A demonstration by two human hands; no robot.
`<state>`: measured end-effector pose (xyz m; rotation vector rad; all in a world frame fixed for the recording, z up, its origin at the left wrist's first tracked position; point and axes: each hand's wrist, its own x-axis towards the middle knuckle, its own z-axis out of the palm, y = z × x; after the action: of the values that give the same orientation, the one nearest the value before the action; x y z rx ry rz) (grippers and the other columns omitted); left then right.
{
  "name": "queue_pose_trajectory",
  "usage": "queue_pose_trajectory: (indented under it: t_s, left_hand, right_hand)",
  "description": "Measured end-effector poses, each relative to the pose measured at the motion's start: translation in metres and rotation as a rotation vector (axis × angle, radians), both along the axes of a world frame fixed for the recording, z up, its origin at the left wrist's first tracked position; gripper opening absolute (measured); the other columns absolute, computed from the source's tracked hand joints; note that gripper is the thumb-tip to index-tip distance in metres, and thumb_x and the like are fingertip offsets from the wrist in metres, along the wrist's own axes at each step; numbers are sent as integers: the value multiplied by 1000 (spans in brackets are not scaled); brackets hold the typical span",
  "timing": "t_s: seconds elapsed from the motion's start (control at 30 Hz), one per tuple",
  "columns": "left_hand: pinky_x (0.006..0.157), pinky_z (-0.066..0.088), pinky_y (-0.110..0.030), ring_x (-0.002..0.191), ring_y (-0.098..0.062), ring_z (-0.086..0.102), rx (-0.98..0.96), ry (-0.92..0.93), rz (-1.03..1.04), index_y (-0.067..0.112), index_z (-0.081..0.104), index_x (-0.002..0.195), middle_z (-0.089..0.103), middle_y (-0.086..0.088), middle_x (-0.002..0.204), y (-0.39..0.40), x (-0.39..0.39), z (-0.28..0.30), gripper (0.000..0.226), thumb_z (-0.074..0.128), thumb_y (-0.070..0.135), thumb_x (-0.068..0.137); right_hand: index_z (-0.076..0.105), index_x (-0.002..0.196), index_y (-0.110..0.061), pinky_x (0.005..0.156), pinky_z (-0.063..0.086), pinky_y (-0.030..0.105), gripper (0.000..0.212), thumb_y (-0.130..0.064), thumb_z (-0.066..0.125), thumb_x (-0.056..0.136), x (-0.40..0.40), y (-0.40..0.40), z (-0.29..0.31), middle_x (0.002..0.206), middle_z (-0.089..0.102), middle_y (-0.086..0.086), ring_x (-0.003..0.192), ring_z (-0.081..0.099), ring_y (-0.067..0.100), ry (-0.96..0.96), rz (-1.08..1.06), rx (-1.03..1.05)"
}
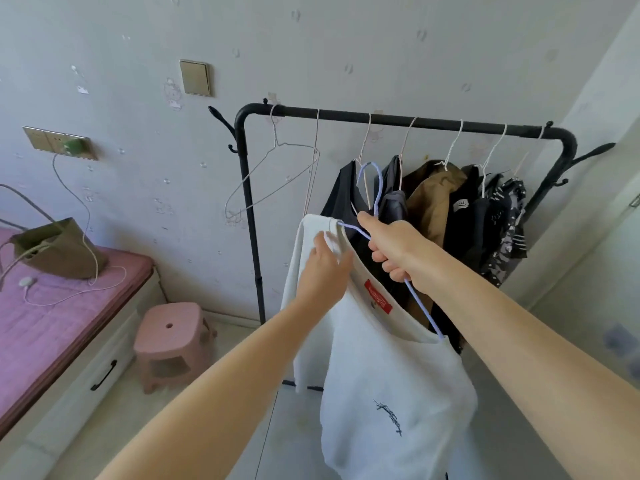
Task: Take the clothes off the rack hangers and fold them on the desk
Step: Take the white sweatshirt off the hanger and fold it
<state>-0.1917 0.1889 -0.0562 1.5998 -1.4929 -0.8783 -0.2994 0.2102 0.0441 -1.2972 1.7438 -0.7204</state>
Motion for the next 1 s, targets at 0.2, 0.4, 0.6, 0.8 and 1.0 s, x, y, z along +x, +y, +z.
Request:
queue_pose_trajectory:
  t_s: [0.2,0.4,0.6,0.8,1.0]
  left_hand:
    - [65,38,-37,81,-27,50,-139,-448,125,10,44,116,56,-7,113,19,30,9,26,39,29,98]
    - [62,30,-32,76,-29,55,-277,-913,154,16,46,83,65,-2,87,32,79,14,22,37,29,98]
    - [66,32,-34,74,-30,48,-118,-778,283,17,53,78,53,-4,78,43,132,36,28,39,33,96]
    - [65,36,-34,69,-24,50,-41,-408,82,3,56,68,53,-2,76,46,180,42,42,40,39,83]
    - [49,27,-21,55,-11,33,-44,-88,9,5,49,72,38,-4,66,60,161,47,29,43,26,92]
  right_hand:
    - [36,52,-21,38,19,21,50,-51,48,90,-10,24,1,45,31,-4,36,21,11,134,49,-52]
    - [48,62,-11,57,40,34,37,-32,41,92,-10,44,4,59,52,6,55,48,23,537,159,-236]
    - [36,61,-9,50,27,31,39,-26,39,95,-30,47,-1,60,44,9,53,38,25,617,109,-366]
    - [32,53,-10,53,31,35,36,-20,41,87,-57,29,-9,52,40,9,50,32,22,234,-2,-392]
    - [27,49,-16,35,22,16,43,-13,36,91,-22,18,-12,41,28,-4,37,21,10,-65,79,-375]
